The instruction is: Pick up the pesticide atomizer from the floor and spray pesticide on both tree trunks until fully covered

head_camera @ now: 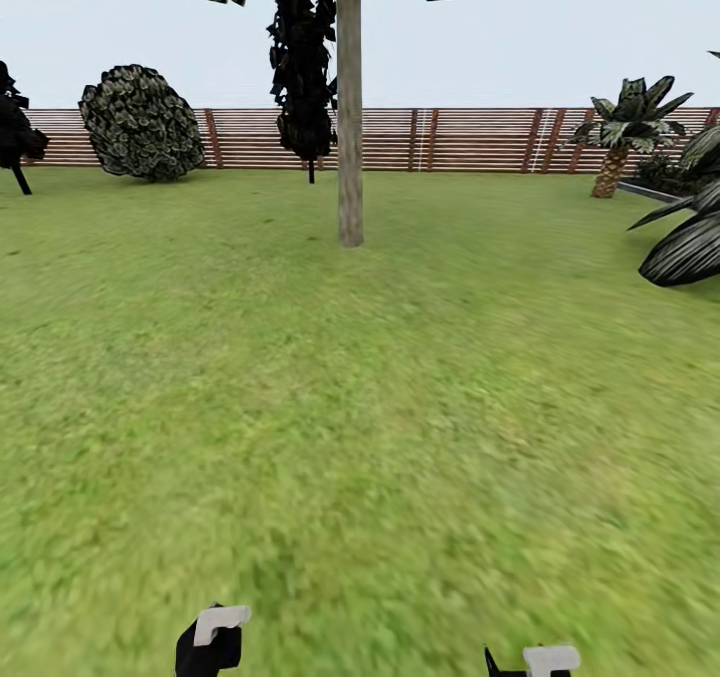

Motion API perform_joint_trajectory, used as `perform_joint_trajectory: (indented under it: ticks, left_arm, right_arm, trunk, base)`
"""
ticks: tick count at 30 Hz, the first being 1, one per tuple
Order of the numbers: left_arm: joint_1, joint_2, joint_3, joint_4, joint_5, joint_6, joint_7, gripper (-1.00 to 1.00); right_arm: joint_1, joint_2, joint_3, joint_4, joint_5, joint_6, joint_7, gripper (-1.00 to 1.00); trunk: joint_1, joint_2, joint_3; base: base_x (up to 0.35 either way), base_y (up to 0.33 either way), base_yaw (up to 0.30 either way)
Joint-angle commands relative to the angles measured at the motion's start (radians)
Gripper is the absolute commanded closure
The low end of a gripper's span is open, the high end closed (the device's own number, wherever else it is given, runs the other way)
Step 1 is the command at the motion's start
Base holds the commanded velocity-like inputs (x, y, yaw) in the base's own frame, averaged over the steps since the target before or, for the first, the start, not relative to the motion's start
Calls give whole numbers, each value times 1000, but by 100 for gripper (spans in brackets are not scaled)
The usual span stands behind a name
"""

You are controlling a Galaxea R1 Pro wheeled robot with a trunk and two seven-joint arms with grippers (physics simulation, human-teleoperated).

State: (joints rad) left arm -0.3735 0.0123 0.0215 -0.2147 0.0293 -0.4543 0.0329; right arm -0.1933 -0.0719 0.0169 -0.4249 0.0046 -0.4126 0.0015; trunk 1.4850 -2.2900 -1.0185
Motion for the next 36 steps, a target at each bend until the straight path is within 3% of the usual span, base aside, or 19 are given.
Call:
perform_joint_trajectory:
  ticks: [1, 36]
  left_arm:
    - [0, 0, 0, 0, 0, 0, 0, 100]
    - [0, -1, -2, 0, -5, -1, -1, 100]
  right_arm:
    - [0, 0, 0, 0, 0, 0, -1, -100]
    - [0, 1, -1, 0, 0, 0, -3, -100]
  trunk:
    - [0, 0, 0]
    - [0, 0, 0]
  base:
    - [341, 0, 0]
    - [341, 0, 0]
